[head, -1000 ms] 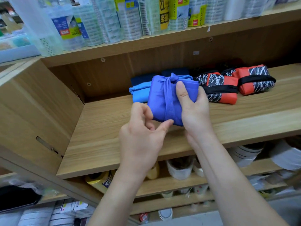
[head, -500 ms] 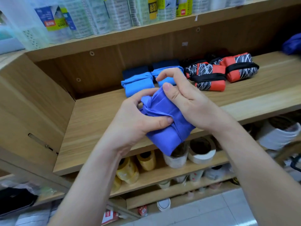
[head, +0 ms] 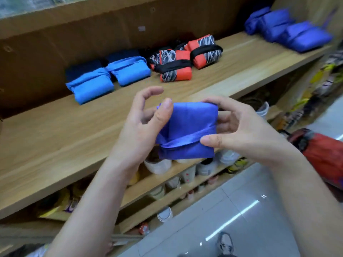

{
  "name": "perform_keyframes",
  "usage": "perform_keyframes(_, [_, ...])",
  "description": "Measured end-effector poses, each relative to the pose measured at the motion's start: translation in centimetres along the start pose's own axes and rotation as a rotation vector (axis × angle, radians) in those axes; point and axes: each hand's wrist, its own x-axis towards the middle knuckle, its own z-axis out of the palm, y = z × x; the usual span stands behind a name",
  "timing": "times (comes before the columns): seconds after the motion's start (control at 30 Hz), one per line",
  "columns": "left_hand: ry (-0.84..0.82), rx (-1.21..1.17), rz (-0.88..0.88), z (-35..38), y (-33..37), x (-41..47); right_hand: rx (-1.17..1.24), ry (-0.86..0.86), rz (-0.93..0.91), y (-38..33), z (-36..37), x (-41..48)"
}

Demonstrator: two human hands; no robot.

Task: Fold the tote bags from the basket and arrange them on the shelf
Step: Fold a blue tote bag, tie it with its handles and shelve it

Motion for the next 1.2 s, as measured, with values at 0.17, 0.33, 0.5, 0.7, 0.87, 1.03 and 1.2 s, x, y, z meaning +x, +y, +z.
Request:
perform_keyframes(0.17, [0.024, 0.068, 0.099, 6.1, 0.0, 1.5, 0.131, 0.152, -0.091, 0.6, -3.1, -1.6])
perform_keyframes(0.33, [-0.012, -0.024, 0.036, 13.3, -0.1, 2.6, 0.126, 0.404, -0.130, 1.6, -7.8, -2.9])
perform_keyframes(0.5, [-0.081, -0.063, -0.021, 20.1, 1.5, 4.8, 0.082, 0.476, -0.153, 2.0, -15.1, -4.3])
perform_keyframes(0.7, [-0.212, -0.017, -0.100, 24.6, 2.7, 8.1, 0.134, 0.535, -0.121, 2.1, -22.4, -4.4])
perform_keyframes(0.87, [0.011, -0.025, -0.030, 26.7, 2.6, 12.2, 0.112, 0.486, -0.009, 2.7, -25.9, -2.3])
perform_keyframes(1.03, [0.225, 0.099, -0.005, 26.0, 1.2, 19.7, -0.283, 0.565, 0.021, 3.6, -30.1, 1.1])
perform_keyframes(1.2, [0.311, 0.453, 0.005, 24.8, -0.1, 27.3, -0.729, 0.592, 0.015, 3.4, -33.6, 5.2])
